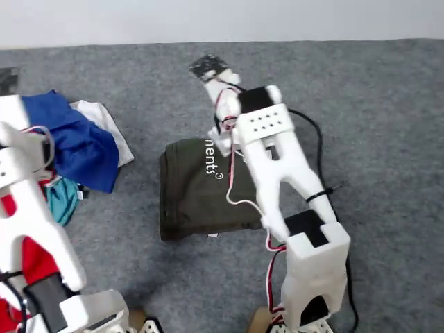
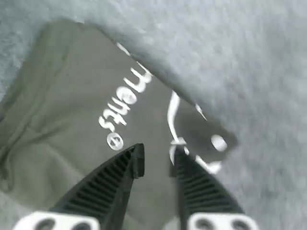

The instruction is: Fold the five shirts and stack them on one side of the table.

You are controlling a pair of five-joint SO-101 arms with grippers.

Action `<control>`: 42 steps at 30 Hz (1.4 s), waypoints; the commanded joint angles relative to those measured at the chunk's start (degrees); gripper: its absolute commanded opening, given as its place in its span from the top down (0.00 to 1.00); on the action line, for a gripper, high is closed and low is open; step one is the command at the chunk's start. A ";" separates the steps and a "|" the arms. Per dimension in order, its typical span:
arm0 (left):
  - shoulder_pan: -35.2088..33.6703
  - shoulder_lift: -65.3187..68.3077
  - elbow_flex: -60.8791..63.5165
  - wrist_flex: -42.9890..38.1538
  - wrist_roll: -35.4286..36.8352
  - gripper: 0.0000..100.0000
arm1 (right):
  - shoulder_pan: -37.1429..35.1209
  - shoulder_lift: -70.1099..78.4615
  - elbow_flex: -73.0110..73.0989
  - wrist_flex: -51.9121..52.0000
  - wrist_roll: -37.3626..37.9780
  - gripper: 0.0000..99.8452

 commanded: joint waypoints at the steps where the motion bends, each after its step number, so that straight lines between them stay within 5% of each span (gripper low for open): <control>1: -3.25 -2.37 -0.84 -0.88 0.26 0.95 | -2.77 1.19 -2.90 -4.44 1.05 0.77; 13: -3.78 -2.81 6.73 -5.01 0.26 0.95 | -8.31 12.00 -2.90 -19.38 6.24 0.77; 23: -3.52 -2.55 7.16 -5.80 0.26 0.95 | -3.65 20.09 -9.76 -20.44 7.47 0.77; 42: -3.52 -2.81 10.86 -8.97 0.44 0.95 | -5.41 29.67 -48.18 3.74 7.30 0.77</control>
